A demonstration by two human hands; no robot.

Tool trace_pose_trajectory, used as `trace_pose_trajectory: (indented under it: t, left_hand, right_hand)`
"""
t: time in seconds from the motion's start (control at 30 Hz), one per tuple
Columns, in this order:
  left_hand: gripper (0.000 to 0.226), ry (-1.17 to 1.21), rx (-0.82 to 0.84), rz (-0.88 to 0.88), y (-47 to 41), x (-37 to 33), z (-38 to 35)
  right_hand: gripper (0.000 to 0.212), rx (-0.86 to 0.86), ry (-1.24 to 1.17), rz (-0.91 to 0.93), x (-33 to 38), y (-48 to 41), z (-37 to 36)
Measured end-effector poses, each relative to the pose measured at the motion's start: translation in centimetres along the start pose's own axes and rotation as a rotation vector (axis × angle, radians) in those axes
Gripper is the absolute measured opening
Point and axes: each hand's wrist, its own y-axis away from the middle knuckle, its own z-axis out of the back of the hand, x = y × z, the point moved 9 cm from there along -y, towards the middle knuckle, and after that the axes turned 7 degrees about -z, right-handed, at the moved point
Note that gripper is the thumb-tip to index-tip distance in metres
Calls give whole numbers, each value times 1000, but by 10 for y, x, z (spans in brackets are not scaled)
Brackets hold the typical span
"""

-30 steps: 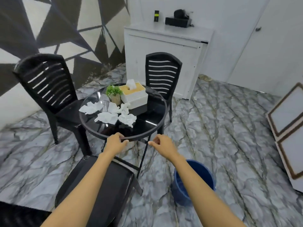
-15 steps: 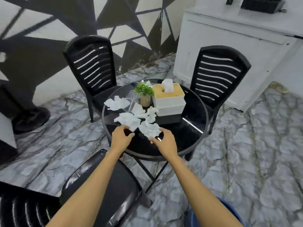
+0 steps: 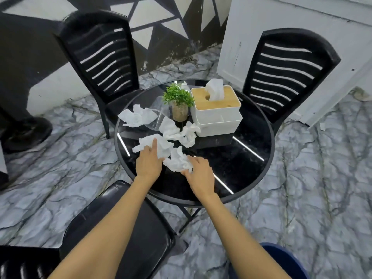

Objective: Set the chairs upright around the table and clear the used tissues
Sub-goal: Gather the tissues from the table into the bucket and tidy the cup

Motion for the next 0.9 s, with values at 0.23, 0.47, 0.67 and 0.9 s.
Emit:
trace_pose_trajectory:
  t: [0.23,0.47,0.67,0.9]
  left_hand:
    - [30,21,-198,-3,17,7,19]
    - [31,331,-155,-59,69,-39,26]
    - [25,445,73,-205,131,-131,-14]
    - [24,490,424,-269,221,-223,-127]
  right_hand:
    - [23,-121,45,-54,-13,14,7]
    - [29,-143,-277,-280,-50,53,47]
    - [22,-294,-369,-470,-125,139,111]
    - [10,-363,-472,-822,-271,272,127]
